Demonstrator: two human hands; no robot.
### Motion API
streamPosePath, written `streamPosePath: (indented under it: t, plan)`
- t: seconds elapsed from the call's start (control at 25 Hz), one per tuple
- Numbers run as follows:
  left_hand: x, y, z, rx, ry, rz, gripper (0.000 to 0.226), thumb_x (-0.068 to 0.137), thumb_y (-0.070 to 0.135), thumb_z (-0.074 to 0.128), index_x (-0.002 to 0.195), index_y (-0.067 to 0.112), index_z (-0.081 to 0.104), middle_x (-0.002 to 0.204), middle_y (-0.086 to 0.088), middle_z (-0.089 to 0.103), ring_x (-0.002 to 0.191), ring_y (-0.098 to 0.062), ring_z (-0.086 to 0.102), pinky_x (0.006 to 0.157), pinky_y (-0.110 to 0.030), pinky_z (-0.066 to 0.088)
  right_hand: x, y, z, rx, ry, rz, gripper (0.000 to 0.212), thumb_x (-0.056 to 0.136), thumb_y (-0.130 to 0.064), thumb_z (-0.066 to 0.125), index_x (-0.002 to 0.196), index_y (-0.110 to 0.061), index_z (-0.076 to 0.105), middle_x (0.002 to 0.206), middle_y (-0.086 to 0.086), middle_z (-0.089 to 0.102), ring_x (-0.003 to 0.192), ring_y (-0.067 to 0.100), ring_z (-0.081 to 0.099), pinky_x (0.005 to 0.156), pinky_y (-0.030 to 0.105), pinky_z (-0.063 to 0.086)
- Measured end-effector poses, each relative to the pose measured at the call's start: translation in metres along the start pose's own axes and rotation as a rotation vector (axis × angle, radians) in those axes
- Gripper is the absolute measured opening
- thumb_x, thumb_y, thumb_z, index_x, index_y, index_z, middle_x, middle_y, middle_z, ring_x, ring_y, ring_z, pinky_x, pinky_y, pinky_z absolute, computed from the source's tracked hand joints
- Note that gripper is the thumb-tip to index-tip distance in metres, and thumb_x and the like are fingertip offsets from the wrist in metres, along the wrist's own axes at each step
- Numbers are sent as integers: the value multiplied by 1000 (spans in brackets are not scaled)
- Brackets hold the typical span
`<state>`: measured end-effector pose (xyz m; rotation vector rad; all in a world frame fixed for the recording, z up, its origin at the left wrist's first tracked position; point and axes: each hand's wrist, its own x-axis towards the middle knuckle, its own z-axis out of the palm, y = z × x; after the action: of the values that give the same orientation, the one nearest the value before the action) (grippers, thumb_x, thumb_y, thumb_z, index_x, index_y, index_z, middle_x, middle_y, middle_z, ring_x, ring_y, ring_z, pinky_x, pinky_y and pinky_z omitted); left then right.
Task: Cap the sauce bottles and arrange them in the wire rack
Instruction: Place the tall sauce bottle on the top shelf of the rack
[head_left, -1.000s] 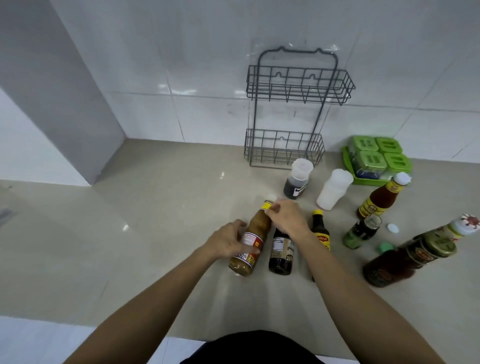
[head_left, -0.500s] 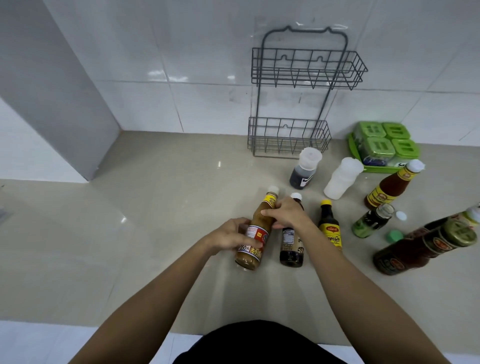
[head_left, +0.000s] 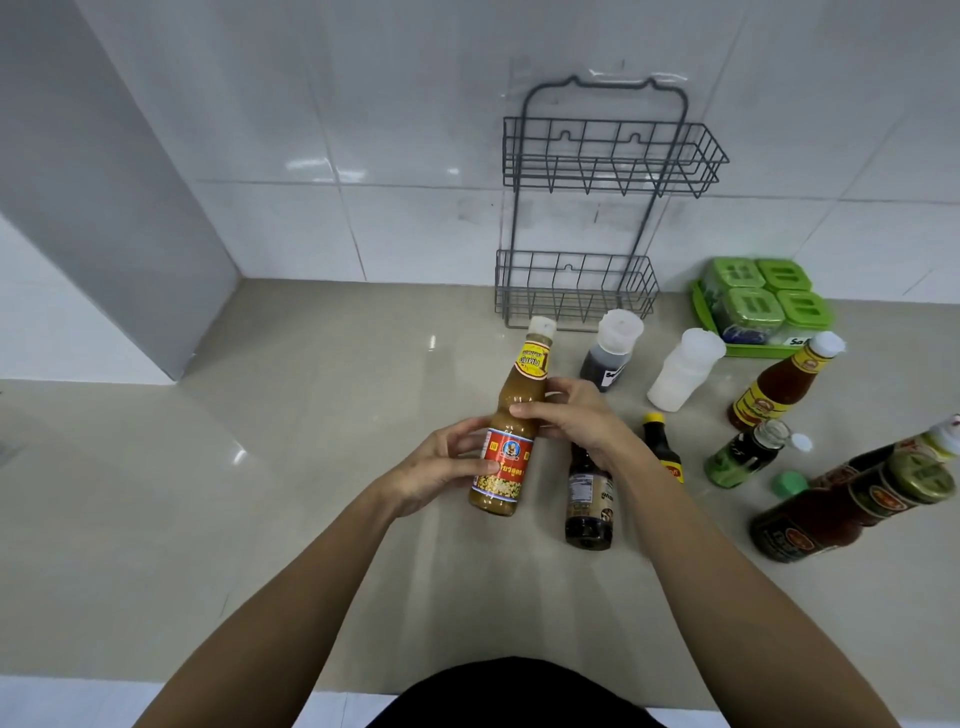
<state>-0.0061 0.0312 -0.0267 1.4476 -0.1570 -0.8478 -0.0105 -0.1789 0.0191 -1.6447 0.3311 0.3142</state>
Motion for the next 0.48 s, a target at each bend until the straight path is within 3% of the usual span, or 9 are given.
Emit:
streamPosePath:
  t: [0.2, 0.36, 0.48]
  plan:
    - [5, 23, 5, 132, 78, 57, 67, 71, 24, 85, 129, 17, 52, 123, -7, 64, 115, -24, 63, 97, -37, 53, 6, -41, -7, -7, 67, -124, 47, 71, -9, 84, 113, -5, 63, 100, 11, 71, 83, 15, 71, 64, 21, 59]
    - [10, 45, 6, 175, 129, 161, 45, 83, 15, 74, 125, 15, 58, 119, -4, 67, 108, -18, 67, 90, -28, 55, 12, -66, -15, -37, 111, -184, 58, 69, -13, 85, 120, -6, 59, 109, 14, 70, 95, 24, 70, 76, 32, 60]
    - [16, 63, 2, 168, 113, 202, 46, 84, 16, 72, 128, 14, 58, 120, -4, 67, 108, -17, 67, 92, -30, 55, 14, -83, -21, -65, 98, -219, 58, 72, -19, 83, 123, -9, 58, 111, 9, 70, 97, 20, 69, 81, 35, 59]
